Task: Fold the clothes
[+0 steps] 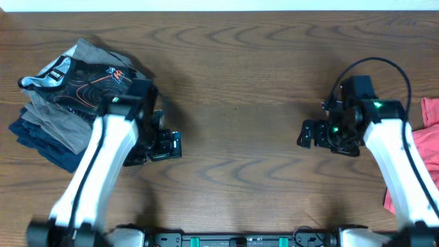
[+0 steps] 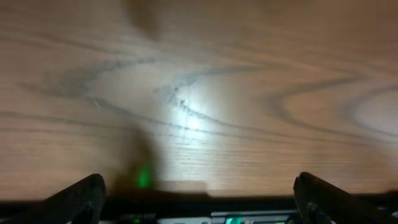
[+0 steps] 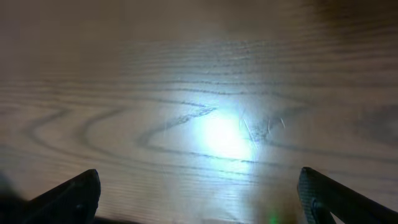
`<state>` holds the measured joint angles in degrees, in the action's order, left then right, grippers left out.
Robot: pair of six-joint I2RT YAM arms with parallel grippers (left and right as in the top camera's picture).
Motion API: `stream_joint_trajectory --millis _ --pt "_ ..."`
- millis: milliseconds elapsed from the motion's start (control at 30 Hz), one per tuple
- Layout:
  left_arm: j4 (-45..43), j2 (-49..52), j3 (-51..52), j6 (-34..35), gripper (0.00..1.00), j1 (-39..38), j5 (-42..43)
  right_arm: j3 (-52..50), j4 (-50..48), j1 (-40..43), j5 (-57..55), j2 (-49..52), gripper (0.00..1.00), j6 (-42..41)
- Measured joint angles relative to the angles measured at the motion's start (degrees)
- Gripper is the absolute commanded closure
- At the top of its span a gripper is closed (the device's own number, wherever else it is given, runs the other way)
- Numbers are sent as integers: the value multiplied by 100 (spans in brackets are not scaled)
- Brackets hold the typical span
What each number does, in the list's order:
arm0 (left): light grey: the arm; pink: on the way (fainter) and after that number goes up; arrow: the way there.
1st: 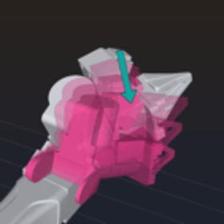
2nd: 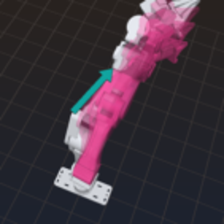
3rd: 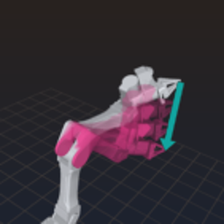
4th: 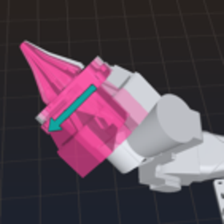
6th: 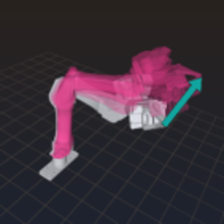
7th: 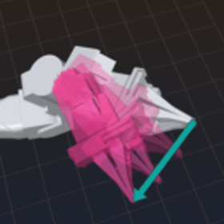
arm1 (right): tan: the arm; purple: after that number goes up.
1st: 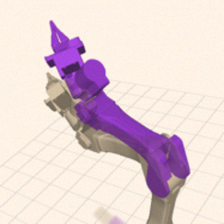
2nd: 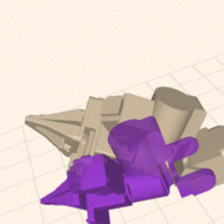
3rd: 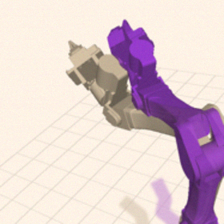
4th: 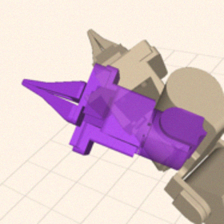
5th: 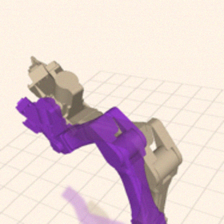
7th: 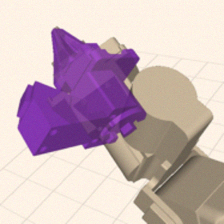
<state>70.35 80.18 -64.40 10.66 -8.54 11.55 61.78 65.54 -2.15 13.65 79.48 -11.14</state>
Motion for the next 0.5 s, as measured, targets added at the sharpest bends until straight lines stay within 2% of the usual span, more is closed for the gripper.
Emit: stream_joint_trajectory --millis 233,400,500 --pt "-317 -2671 -15 -275 2 -192 -15 -186 -341 -2 -323 -2092 1 -144" --pt "-763 -4623 20 -570 2 -358 -428 -944 -826 -50 -680 -4006 1 -184" --pt "-782 -5469 37 -702 2 -361 -619 -1338 -903 -52 -935 -4839 1 -186"
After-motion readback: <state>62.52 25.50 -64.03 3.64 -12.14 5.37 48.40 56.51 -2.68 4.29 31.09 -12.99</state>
